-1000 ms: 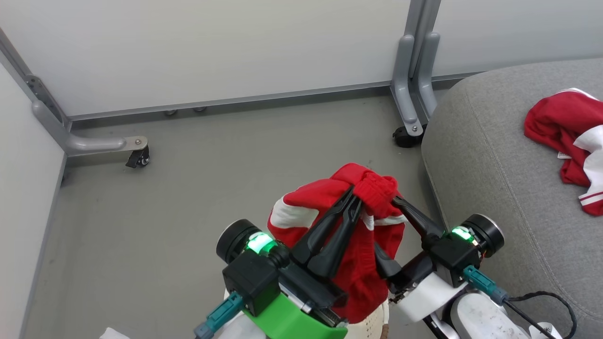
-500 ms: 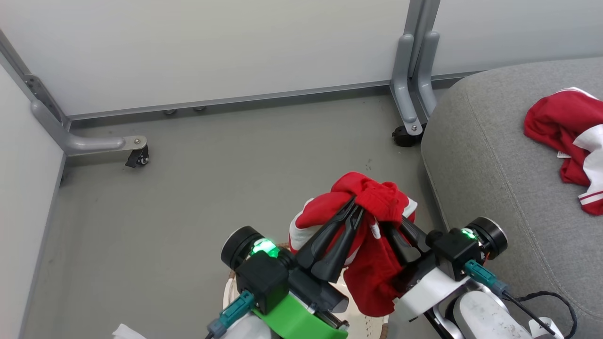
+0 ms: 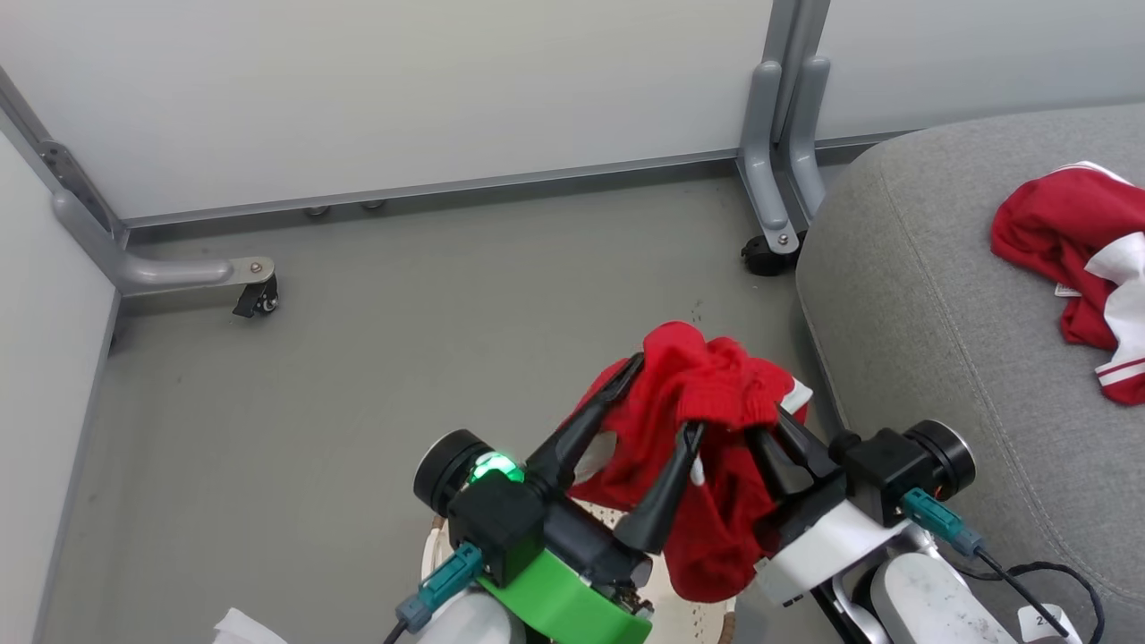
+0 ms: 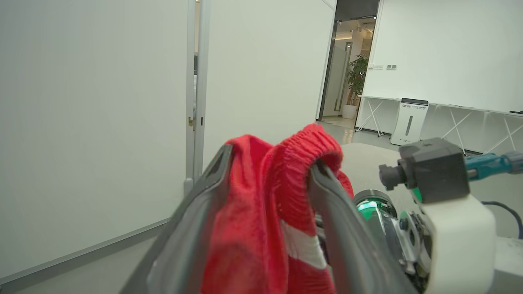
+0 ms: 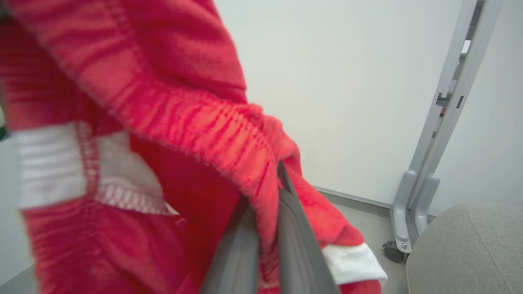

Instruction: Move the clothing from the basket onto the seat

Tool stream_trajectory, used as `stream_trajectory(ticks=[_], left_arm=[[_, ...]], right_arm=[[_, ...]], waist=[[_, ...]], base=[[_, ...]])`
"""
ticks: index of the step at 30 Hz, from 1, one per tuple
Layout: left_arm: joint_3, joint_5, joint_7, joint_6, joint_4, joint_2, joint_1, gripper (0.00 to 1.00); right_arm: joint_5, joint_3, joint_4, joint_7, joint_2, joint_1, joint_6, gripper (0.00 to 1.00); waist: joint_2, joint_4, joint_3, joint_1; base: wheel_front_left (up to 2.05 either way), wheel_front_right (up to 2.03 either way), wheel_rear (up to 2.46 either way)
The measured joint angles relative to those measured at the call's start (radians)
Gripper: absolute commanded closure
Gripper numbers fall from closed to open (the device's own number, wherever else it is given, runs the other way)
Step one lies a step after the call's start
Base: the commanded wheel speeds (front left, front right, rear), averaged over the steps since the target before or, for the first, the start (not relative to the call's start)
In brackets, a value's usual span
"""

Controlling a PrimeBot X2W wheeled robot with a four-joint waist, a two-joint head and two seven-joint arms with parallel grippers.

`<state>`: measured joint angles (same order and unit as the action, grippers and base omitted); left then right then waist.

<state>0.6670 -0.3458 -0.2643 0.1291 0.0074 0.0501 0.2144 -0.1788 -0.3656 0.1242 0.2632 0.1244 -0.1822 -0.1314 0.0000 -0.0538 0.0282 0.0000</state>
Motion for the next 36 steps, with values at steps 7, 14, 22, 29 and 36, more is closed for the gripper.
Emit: stream_trajectory(ticks=[7, 14, 22, 29, 36], left_arm=[[-0.001, 0.008, 0.000, 0.000, 0.029, 0.000, -0.001, 0.00], [0.008, 0.021, 0.000, 0.000, 0.048, 0.000, -0.001, 0.00], [0.025, 0.049, 0.000, 0.000, 0.102, 0.004, 0.000, 0.00], [0.043, 0.056, 0.000, 0.000, 0.118, 0.022, 0.001, 0.00], [0.055, 0.057, 0.000, 0.000, 0.119, 0.044, 0.014, 0.00]], right_arm=[[-0.022, 0.020, 0.001, 0.000, -0.006, 0.007, 0.000, 1.00], [-0.026, 0.029, 0.002, 0.000, -0.011, 0.008, 0.000, 1.00], [-0.029, 0.071, 0.005, 0.000, -0.019, 0.008, 0.000, 1.00], [-0.023, 0.134, 0.007, 0.000, -0.028, 0.008, 0.000, 1.00], [-0.012, 0.215, 0.004, 0.000, -0.039, 0.002, 0.000, 1.00]], waist=[[0.0000, 0.005, 0.001, 0.0000], [0.0000, 0.007, 0.003, 0.0000], [0.0000, -0.002, 0.015, 0.0000], [0.0000, -0.027, 0.035, 0.0000], [0.0000, -0.079, 0.061, 0.0000]], base=[[0.00, 0.00, 0.00], [0.00, 0.00, 0.00], [0.00, 0.00, 0.00], [0.00, 0.00, 0.00], [0.00, 0.00, 0.00]])
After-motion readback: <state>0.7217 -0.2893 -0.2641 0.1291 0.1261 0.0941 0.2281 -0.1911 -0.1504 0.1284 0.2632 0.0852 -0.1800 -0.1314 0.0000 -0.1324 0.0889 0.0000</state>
